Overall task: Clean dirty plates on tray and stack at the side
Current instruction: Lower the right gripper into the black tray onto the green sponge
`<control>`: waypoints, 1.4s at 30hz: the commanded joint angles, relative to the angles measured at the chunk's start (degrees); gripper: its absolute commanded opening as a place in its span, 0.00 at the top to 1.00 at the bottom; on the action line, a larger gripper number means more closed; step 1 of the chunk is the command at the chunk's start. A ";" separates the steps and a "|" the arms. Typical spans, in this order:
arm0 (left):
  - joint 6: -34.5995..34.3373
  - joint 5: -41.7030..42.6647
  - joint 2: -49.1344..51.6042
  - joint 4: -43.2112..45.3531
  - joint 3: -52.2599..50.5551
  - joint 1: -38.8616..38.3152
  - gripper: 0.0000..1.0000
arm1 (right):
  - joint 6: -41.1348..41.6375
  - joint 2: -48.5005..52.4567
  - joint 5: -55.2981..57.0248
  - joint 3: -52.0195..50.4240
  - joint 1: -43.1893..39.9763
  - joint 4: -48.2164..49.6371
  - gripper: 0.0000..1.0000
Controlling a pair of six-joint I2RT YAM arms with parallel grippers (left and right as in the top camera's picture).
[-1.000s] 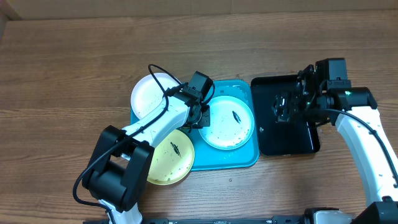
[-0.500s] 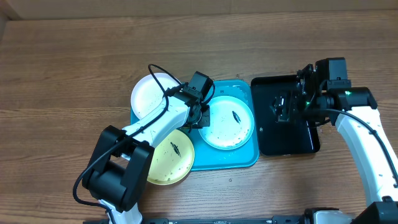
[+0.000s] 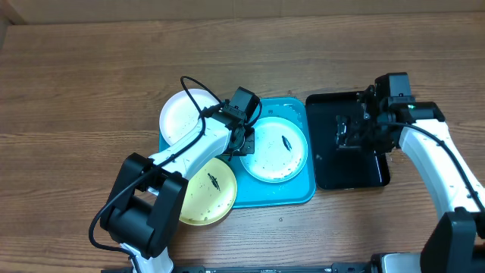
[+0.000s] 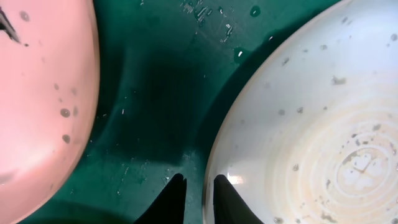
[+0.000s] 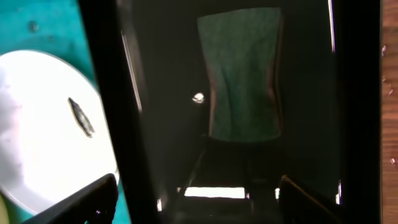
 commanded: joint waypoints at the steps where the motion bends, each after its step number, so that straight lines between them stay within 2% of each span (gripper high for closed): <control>1: 1.22 -0.94 0.52 0.17 -0.59 -0.33 0.81 | -0.15 1.05 3.08 -0.22 0.85 1.49 0.23; 6: 1.01 -0.81 0.52 0.24 -0.61 -0.33 0.81 | -0.17 1.16 9.31 -0.26 2.56 5.33 0.30; 19: 1.01 -0.79 0.52 0.24 -0.61 -0.35 0.81 | -0.22 5.38 14.80 -4.13 4.74 15.67 0.30; 29: 1.01 -0.79 0.52 0.22 -0.61 -0.35 0.81 | -0.39 11.63 14.80 -4.33 4.74 17.68 0.31; 33: 1.01 -0.79 0.52 0.22 -0.61 -0.35 0.81 | -0.42 12.35 14.80 -4.33 4.74 18.18 0.44; 42: 1.01 -0.79 0.52 0.22 -0.61 -0.35 0.81 | -0.63 12.35 16.85 -4.33 4.74 19.26 0.44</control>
